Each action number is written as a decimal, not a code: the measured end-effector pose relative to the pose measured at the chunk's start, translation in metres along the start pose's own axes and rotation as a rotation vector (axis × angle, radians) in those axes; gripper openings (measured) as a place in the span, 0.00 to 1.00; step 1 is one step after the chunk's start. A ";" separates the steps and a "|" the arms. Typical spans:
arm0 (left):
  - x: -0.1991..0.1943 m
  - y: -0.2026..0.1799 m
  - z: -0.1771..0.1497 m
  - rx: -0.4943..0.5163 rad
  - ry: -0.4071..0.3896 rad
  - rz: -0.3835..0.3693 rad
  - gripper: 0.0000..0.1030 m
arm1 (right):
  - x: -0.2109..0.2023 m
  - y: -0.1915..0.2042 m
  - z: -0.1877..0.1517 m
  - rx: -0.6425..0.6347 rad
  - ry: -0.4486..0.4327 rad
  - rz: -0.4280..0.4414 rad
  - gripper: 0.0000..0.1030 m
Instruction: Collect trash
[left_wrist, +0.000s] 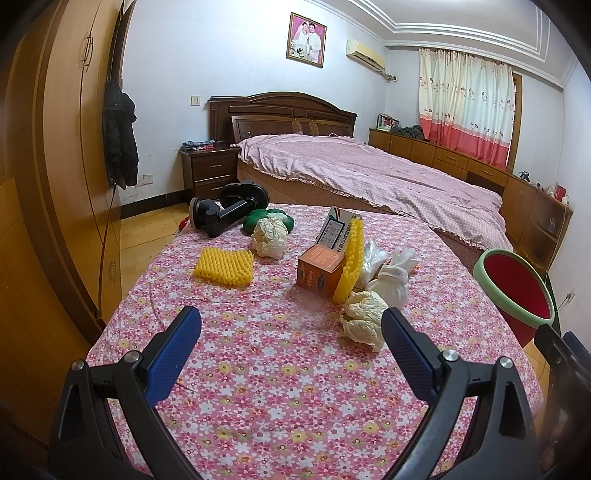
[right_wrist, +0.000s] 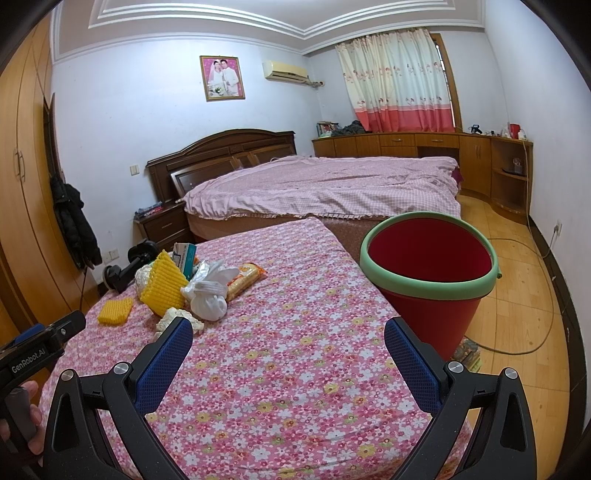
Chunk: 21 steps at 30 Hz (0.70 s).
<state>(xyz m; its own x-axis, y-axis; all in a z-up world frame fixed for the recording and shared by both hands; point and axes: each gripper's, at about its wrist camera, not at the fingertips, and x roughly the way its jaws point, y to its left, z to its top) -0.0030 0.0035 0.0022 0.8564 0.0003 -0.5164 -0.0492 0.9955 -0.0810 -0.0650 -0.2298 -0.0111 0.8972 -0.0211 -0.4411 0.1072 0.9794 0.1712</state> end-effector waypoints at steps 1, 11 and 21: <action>0.000 0.000 0.000 -0.001 0.000 -0.001 0.94 | 0.000 0.000 0.000 0.000 0.000 0.001 1.00; 0.000 0.000 0.000 -0.001 0.000 -0.001 0.94 | 0.001 0.001 -0.001 0.001 0.002 0.001 1.00; -0.002 0.008 -0.002 0.000 0.004 0.005 0.94 | 0.001 -0.001 -0.004 0.003 0.006 0.000 1.00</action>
<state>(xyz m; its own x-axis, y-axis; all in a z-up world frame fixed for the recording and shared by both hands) -0.0063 0.0117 0.0009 0.8543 0.0047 -0.5198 -0.0535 0.9954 -0.0789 -0.0654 -0.2298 -0.0151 0.8944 -0.0202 -0.4467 0.1088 0.9788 0.1736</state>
